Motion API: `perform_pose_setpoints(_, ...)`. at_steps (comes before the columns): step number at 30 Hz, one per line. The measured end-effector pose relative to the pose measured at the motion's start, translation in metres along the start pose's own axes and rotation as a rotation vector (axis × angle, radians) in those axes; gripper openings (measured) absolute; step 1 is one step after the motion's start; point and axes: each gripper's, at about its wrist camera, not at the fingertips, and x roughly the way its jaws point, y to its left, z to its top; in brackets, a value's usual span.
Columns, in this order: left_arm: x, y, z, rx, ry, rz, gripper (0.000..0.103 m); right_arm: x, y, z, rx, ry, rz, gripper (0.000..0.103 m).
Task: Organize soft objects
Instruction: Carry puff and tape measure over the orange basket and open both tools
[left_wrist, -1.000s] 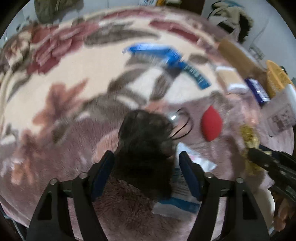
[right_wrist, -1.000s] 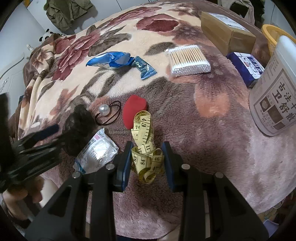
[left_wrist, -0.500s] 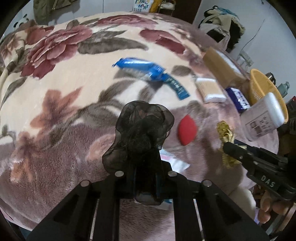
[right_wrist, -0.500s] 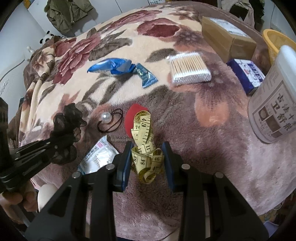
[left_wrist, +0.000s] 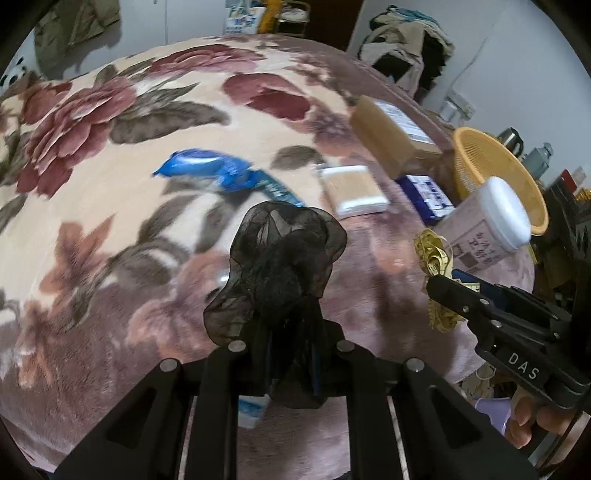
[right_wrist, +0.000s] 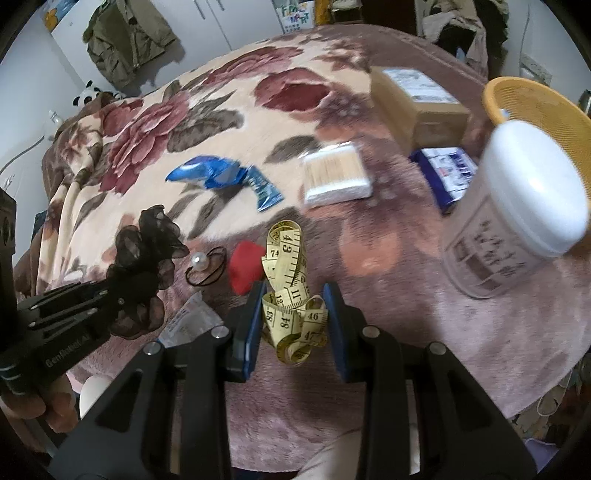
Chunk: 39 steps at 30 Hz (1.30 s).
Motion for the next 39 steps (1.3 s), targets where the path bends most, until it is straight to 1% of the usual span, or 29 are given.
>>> perform_pose_setpoints(8, -0.001, -0.040, 0.009, 0.055, -0.005, -0.034, 0.014, -0.023, -0.023, 0.006, 0.021, -0.038, -0.037, 0.033)
perform_pose_setpoints(15, -0.001, -0.061, 0.014, 0.079, -0.003, -0.052, 0.014, -0.034, -0.039, 0.010, 0.037, -0.056, -0.045, 0.033)
perform_pose_setpoints(22, -0.006, -0.081, 0.027, 0.103, -0.018, -0.062, 0.015, -0.045, -0.049, 0.018, 0.046, -0.079, -0.047, 0.033)
perform_pose_setpoints(27, -0.009, -0.099, 0.041, 0.125, -0.025, -0.077, 0.015, -0.056, -0.061, 0.027, 0.052, -0.102, -0.060, 0.033)
perform_pose_setpoints(39, -0.010, -0.169, 0.089, 0.195, -0.040, -0.149, 0.015, -0.087, -0.105, 0.057, 0.084, -0.170, -0.114, 0.033)
